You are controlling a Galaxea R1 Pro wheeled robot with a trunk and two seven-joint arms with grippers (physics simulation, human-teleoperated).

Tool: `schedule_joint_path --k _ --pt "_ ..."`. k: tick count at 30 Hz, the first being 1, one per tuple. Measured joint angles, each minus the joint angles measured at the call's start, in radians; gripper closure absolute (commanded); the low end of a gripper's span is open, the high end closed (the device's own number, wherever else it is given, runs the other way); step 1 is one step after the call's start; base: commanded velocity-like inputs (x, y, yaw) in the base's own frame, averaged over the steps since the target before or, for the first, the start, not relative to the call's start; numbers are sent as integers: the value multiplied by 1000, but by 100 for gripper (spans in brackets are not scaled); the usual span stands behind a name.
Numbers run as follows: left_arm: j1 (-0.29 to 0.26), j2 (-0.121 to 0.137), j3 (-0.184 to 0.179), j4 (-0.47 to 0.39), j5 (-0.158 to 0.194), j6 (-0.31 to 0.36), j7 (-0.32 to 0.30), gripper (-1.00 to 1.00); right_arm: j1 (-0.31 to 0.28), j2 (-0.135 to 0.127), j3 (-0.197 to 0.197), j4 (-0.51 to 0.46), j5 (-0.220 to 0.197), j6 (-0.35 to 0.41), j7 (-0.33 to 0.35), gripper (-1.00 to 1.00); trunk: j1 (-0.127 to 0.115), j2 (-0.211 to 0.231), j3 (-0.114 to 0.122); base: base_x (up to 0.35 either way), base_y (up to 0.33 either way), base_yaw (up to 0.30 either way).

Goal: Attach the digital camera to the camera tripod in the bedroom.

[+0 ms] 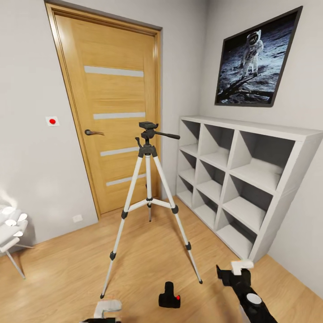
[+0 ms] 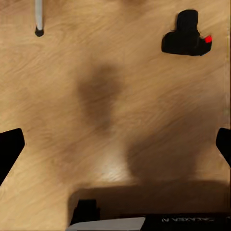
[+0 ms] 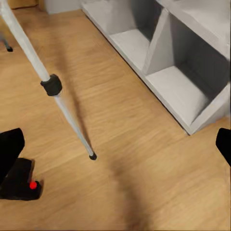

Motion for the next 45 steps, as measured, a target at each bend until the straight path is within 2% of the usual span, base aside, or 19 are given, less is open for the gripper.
schedule_joint_path --k 2,3,4,6,7,8,9,10,12,13,15,16,18,23,33,40,45 --pt "-43 -9 0 -60 0 35 0 -100 -79 1 0 -11 -2 28 -1 -100 0 0 0 0 0 0" --pt "-102 -17 0 -112 2 95 -7 -100 -150 1 -1 -23 -5 66 0 -100 0 0 0 0 0 0" --pt "-170 -19 -1 -129 3 118 -11 -100 -244 2 -1 -29 -4 80 0 -100 0 0 0 0 0 0" --pt "-215 -21 -1 -147 4 164 -21 -100 -279 4 -1 -38 -6 105 1 -100 0 0 0 0 0 0" --pt "-273 -23 0 -158 6 211 -39 -100 -325 10 -1 -47 -6 127 1 -100 0 0 0 0 0 0" --pt "-307 -23 0 -161 7 235 -52 -100 -350 14 -1 -50 -7 136 2 -100 0 0 0 0 0 0" --pt "-378 -24 0 -165 11 297 -107 -100 -396 31 -1 -61 -7 154 2 -100 0 0 0 0 0 0" --pt "-426 -25 0 -166 14 315 -133 -100 -412 36 -1 -66 -7 158 2 -100 0 0 0 0 0 0" --pt "-478 -26 -1 -167 15 343 -190 -100 -429 44 0 -81 -7 163 2 -100 0 0 0 0 0 0" --pt "-522 -27 -2 -169 19 362 -252 -100 -439 50 0 -98 -7 167 3 -100 0 0 0 0 0 0" --pt "-557 -26 -3 -176 17 374 -320 -100 -446 53 -1 -112 -7 169 4 -100 0 0 0 0 0 0" --pt "-568 -26 -3 -184 18 378 -356 -100 -449 54 0 -117 -7 170 5 -100 0 0 0 0 0 0" --pt "-592 -26 -11 -229 20 387 -484 -100 -454 58 3 -128 -7 169 7 -100 0 0 0 0 0 0" --pt "-604 -24 -24 -274 17 396 -578 -100 -456 60 4 -139 -7 168 21 -100 0 0 0 0 0 0" --pt "-607 0 -17 -285 16 429 -619 -100 -456 61 6 -152 -7 167 88 -100 0 0 0 0 0 0" --pt "-608 42 -13 -305 14 429 -625 -100 -455 61 7 -152 -7 167 114 -100 0 0 0 0 0 0" --pt "-608 47 -26 -321 14 429 -626 -100 -454 61 9 -151 -7 167 121 -100 8 -14 -6 0 0 0"
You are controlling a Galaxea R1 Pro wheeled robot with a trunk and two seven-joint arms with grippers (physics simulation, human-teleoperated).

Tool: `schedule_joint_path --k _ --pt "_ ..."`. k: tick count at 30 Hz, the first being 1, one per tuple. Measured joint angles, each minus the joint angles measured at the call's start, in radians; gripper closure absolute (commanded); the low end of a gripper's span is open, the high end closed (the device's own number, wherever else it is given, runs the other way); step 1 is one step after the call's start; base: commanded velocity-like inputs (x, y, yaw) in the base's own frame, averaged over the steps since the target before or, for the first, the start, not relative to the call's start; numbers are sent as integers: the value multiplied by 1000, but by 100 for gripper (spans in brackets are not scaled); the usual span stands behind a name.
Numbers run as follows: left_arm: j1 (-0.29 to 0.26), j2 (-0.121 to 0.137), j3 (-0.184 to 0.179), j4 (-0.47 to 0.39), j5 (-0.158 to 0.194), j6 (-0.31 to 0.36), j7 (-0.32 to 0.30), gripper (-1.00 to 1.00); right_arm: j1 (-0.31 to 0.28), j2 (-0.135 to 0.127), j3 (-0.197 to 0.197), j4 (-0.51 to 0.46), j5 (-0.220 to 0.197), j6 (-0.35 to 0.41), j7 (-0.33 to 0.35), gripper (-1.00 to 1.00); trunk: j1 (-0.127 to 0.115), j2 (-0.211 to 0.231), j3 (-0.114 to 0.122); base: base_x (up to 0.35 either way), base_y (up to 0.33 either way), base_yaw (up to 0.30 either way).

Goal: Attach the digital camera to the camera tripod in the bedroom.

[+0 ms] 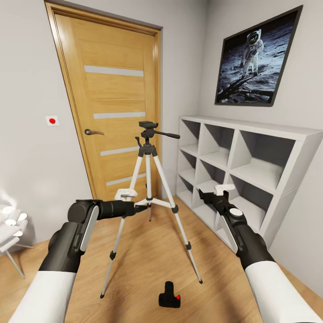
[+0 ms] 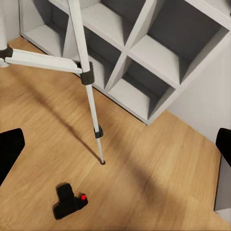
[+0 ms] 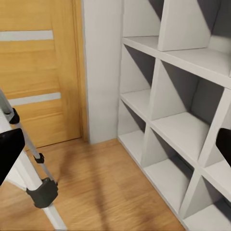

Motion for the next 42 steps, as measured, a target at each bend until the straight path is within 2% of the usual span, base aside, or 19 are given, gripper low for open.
schedule_joint_path --k 10,14,15,17,20,23,24,26,28,30,32,36,42 --pt "0 6 -57 0 0 0 -3 -100 0 -1 -1 1 1 0 21 -100 38 -70 -31 0 0 0" --pt "0 19 -66 0 -1 1 -5 -100 0 -1 -2 1 1 0 24 -100 54 -98 -44 0 0 0" --pt "1 36 -69 5 -2 1 -7 -100 0 -1 -2 1 1 0 25 -100 58 -105 -47 0 0 0" --pt "1 43 -71 11 0 1 -8 -100 0 -1 -2 1 1 0 25 -100 65 -119 -53 0 0 0" --pt "1 62 -77 54 -3 1 -11 -100 0 -1 -2 1 1 0 26 -100 77 -140 -63 0 0 0" --pt "1 70 -91 94 -2 1 -13 -100 0 -1 -2 1 1 0 26 -100 88 -161 -72 0 0 0" --pt "2 76 -136 150 -4 1 -13 -100 0 -1 -2 1 1 0 25 -100 92 -168 -75 0 0 0" --pt "2 78 -174 205 -3 2 -13 -100 0 -1 -2 1 1 0 25 -100 100 -182 -82 0 0 0" --pt "2 79 -196 234 -3 -41 -13 -100 0 -1 -2 1 1 0 25 -100 107 -196 -88 0 0 0" --pt "2 80 -223 268 -3 -120 -11 -100 0 -1 -2 1 2 0 25 -100 115 -210 -94 0 0 0" --pt "2 80 -230 280 -3 -148 -9 -100 0 -1 -2 1 2 0 24 -100 123 -224 -100 0 0 0" --pt "2 81 -235 301 -3 -181 -8 -100 0 -1 -2 1 2 0 24 -100 138 -252 -113 0 0 0" --pt "1 79 -235 307 -3 -195 -5 -100 0 -1 -2 1 2 0 24 -100 161 -294 -132 0 0 0"
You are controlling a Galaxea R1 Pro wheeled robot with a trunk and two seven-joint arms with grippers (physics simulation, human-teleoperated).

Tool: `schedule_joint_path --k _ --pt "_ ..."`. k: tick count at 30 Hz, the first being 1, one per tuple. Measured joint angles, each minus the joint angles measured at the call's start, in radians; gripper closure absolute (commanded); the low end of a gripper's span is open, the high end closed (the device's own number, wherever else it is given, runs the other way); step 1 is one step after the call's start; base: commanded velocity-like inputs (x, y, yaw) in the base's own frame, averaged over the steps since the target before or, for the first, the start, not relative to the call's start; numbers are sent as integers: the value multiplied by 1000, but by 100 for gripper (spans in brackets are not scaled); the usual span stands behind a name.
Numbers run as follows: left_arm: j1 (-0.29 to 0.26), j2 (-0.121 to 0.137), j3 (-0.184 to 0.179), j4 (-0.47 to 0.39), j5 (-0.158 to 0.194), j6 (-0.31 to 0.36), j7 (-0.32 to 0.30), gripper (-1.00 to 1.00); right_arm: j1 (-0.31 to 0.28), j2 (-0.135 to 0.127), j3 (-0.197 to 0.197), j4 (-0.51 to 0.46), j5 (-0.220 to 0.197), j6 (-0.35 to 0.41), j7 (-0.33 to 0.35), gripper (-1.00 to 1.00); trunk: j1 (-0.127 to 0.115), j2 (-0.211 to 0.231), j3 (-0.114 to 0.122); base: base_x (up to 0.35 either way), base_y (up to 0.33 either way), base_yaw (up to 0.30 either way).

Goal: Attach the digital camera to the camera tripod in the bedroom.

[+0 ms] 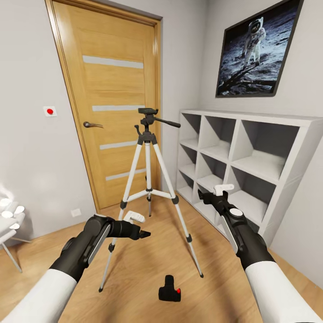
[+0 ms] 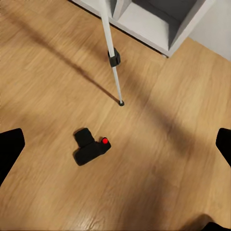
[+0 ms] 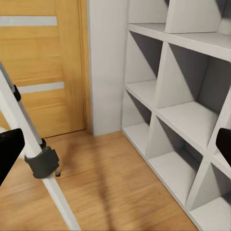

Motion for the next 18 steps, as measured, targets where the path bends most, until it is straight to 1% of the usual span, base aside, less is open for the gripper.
schedule_joint_path --k 7,14,18 --pt "-1 -4 -1 -4 0 -2 2 -100 0 0 0 4 1 0 0 -100 27 -49 -22 0 0 0" --pt "-1 -5 -5 -37 0 -2 3 -100 0 0 0 9 1 -1 1 -100 54 -98 -44 0 0 0" --pt "-1 -5 -4 -49 0 -3 3 -100 0 0 0 10 0 -1 1 -100 69 -126 -56 0 0 -130"
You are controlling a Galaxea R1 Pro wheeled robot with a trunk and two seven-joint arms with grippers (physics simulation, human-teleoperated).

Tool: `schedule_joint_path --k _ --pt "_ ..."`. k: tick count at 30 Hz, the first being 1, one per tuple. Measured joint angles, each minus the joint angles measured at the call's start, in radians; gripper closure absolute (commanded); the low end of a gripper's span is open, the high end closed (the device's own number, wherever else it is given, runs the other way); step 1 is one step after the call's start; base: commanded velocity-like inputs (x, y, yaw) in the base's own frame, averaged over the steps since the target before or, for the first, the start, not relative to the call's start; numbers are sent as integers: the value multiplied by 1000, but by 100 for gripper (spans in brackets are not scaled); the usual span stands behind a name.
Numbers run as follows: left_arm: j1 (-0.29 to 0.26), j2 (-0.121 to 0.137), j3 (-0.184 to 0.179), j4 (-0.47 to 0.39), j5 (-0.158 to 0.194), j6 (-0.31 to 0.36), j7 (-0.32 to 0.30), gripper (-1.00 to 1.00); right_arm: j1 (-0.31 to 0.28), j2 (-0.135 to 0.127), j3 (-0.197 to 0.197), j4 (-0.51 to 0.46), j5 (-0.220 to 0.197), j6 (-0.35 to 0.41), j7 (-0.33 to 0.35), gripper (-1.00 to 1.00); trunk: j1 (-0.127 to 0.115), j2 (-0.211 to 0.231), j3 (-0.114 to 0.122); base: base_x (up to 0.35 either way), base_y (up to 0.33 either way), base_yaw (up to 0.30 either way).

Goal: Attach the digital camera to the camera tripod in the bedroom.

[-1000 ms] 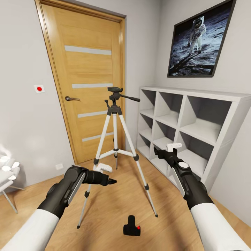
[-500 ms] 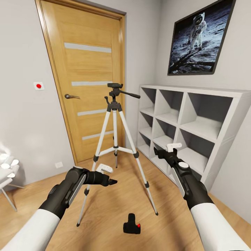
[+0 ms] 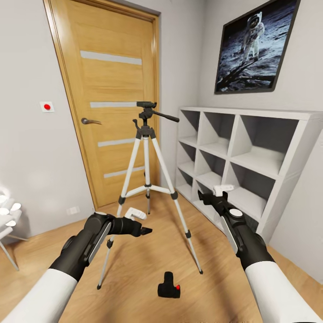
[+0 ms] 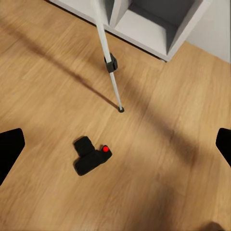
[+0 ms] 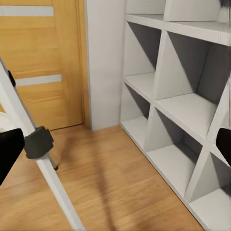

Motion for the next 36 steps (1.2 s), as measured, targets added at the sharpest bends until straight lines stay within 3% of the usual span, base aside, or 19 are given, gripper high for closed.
schedule_joint_path --k 10,36 --pt "0 0 1 -2 0 -1 2 -100 0 0 0 0 0 0 1 -100 38 -70 -31 0 0 -204" --pt "0 0 2 -2 0 -3 6 -100 0 0 0 9 2 -1 -1 -100 138 -252 -113 0 0 -12"
